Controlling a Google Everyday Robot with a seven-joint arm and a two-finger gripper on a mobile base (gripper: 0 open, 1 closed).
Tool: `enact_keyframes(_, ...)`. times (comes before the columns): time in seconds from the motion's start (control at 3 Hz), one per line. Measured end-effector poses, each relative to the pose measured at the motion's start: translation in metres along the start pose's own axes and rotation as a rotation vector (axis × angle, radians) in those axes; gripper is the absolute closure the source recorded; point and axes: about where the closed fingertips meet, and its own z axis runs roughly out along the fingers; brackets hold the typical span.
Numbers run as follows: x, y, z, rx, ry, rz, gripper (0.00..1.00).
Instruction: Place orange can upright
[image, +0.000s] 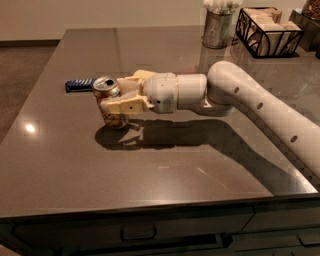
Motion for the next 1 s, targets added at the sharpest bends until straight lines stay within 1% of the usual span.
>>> enact_keyframes(0.67, 0.0133, -0.0034, 0.0006, 0.011, 0.023, 0.023, 0.16)
enact_keyframes(1.0, 0.0132, -0.0025, 0.0026, 0.008, 0.024, 0.023, 0.0)
